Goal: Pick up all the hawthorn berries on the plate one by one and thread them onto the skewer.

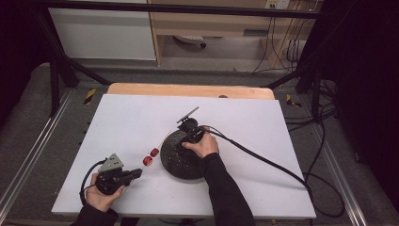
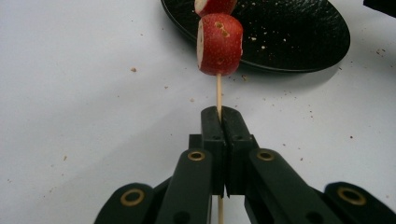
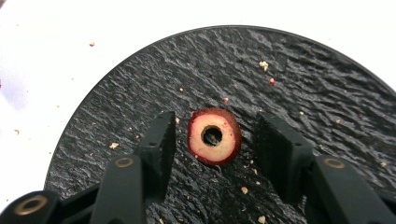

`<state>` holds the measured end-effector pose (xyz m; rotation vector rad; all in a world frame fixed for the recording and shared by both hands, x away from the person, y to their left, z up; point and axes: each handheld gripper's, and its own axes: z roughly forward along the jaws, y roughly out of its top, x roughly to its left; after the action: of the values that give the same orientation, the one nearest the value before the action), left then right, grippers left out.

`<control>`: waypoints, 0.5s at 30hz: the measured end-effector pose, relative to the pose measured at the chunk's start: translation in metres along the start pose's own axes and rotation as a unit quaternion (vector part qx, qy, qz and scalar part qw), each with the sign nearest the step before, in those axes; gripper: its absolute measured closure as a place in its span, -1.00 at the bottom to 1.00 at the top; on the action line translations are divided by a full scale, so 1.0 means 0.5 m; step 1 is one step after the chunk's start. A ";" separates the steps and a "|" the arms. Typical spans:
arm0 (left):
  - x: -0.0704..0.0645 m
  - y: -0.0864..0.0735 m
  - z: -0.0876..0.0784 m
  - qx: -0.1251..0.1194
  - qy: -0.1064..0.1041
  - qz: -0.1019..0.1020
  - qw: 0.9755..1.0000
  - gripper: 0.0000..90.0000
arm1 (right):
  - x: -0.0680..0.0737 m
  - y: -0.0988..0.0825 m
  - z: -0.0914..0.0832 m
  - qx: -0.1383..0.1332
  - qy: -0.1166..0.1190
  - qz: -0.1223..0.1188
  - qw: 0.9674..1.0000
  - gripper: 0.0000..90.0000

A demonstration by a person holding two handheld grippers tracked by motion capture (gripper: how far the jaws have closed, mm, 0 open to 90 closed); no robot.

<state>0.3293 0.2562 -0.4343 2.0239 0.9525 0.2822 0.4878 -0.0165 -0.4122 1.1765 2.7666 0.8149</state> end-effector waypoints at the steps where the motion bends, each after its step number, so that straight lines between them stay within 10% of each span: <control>1: 0.000 0.000 0.000 0.000 0.000 0.000 1.000 0.98 | -0.001 0.000 0.002 0.000 0.001 0.002 1.000 0.17; 15: 0.000 0.000 0.001 0.001 0.000 0.001 1.000 0.98 | -0.004 0.000 0.009 0.005 0.003 0.011 1.000 0.37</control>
<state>0.3293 0.2558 -0.4344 2.0260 0.9512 0.2827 0.4902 -0.0158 -0.4165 1.2117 2.7698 0.8094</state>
